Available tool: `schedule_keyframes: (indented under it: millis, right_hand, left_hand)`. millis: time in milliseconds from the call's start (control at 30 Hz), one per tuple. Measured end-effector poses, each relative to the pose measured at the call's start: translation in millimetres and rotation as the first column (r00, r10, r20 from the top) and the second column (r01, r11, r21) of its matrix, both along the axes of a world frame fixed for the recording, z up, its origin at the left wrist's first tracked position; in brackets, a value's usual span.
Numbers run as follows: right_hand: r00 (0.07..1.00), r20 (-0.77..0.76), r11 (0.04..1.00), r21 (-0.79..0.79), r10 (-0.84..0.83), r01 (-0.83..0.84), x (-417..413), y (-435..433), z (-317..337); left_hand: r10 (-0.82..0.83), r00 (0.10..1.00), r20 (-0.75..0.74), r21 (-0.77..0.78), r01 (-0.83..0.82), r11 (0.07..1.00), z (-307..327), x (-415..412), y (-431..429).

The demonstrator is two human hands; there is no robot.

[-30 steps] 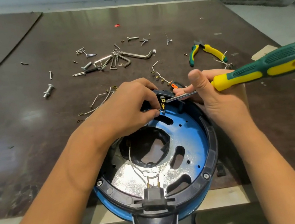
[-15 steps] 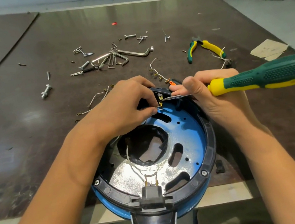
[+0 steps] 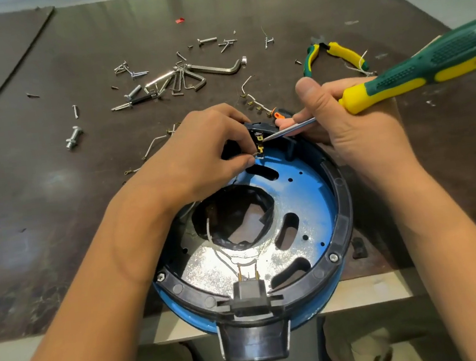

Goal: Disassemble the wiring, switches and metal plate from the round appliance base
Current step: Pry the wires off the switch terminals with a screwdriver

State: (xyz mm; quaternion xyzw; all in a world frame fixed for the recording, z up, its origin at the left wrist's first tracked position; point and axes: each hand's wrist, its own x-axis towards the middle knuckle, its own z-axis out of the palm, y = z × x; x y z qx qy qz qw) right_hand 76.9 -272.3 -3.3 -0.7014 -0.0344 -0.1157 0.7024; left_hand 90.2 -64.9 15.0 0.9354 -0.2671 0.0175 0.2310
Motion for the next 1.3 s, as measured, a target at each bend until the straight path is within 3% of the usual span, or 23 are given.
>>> schedule_keyframes:
  millis: [167, 400, 1067, 1300]
  right_hand:
    - [0.998, -0.066, 0.994, 0.11, 0.01, -0.003, 1, 1, -1]
    - [0.994, -0.106, 0.99, 0.141, 0.004, 0.012, 6, 1, -1]
    - [0.988, -0.157, 0.998, 0.056, 0.006, 0.002, 9, 6, 8]
    - [0.984, -0.18, 0.998, -0.065, -0.013, 0.002, 9, 8, 16]
  left_hand:
    - [-0.013, 1.0, 0.023, 0.014, 0.012, 1.0, -1, 1, 0]
    - [-0.026, 0.999, 0.029, 0.013, 0.025, 1.0, 0, 1, 1]
    - [-0.047, 0.996, 0.077, 0.026, 0.045, 0.999, 0, 0, 1]
    - [-0.081, 0.992, 0.099, 0.039, 0.077, 0.996, -2, 4, 3]
